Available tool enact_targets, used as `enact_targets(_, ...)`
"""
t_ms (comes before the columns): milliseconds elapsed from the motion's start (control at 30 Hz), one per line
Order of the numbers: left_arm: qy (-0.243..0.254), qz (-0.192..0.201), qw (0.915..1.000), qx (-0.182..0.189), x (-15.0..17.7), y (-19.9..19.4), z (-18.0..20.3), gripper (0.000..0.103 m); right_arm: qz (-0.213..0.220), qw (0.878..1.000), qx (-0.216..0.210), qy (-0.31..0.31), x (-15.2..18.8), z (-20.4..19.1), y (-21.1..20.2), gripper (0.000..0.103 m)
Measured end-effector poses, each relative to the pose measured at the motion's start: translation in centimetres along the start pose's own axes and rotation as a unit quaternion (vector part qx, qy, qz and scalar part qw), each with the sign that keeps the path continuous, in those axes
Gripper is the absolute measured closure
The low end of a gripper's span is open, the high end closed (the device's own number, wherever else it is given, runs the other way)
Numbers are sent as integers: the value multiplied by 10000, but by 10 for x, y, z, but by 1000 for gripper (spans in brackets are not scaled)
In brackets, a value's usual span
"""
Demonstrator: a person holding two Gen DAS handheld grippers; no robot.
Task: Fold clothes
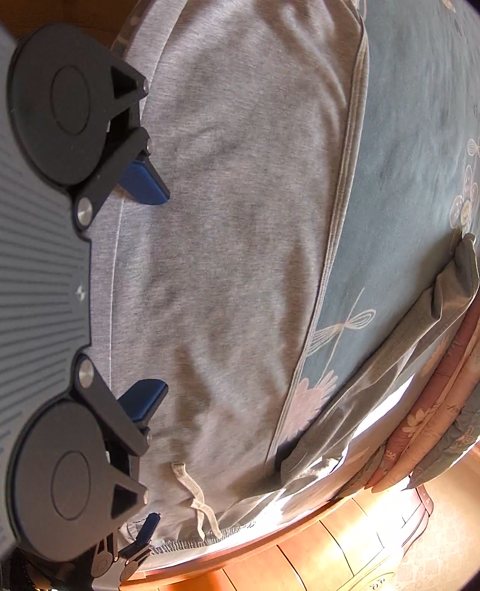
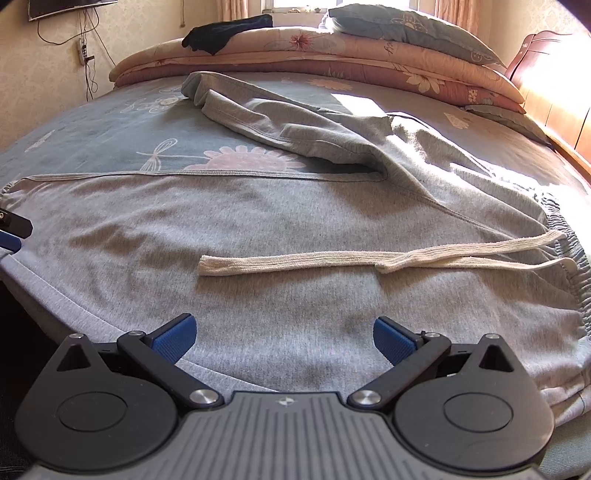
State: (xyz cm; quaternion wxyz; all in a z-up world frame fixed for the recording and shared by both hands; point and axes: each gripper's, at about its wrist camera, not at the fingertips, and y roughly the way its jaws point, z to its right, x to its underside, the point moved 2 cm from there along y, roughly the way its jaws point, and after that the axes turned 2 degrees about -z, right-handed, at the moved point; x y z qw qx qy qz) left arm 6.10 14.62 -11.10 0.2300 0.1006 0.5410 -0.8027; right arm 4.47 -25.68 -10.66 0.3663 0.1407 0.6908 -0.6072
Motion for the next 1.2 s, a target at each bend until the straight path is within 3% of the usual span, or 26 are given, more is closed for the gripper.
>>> enact_targets(100, -24, 25, 9999, -113, 3, -3, 0, 3, -244, 9992, 201, 234, 10, 17, 6, 0)
enact_targets(233, 36, -14, 9992, -408, 6, -3, 11, 3, -126, 9998, 165, 50, 17, 16, -3, 0)
enact_targets(367, 417, 18, 9983, -406, 1, 1, 45, 3, 106, 9999, 53, 32, 17, 18, -12, 0)
enact_targets(500, 917, -34, 9956, -214, 1, 15, 86, 3, 368, 9981, 417, 245, 10, 36, -16, 0)
enact_targets(600, 1196, -160, 9921, -354, 6, 30, 103, 3, 191, 9962, 545, 646, 20, 63, -10, 0)
enact_targets(767, 1138, -253, 9905, -726, 13, 42, 94, 2, 178, 9913, 529, 1188, 41, 97, -16, 0)
enact_targets(933, 959, -284, 9919, -784, 12, 38, 91, 2, 451, 9840, 396, 1675, 37, 119, -20, 0)
enact_targets(1067, 1040, -125, 9936, -425, 4, 28, 108, 2, 397, 9833, 485, 1711, 38, 121, -4, 0)
enact_targets(1200, 1208, 14, 9926, 120, -10, 25, 132, 2, 479, 9890, 815, 1139, 47, 106, 1, 0)
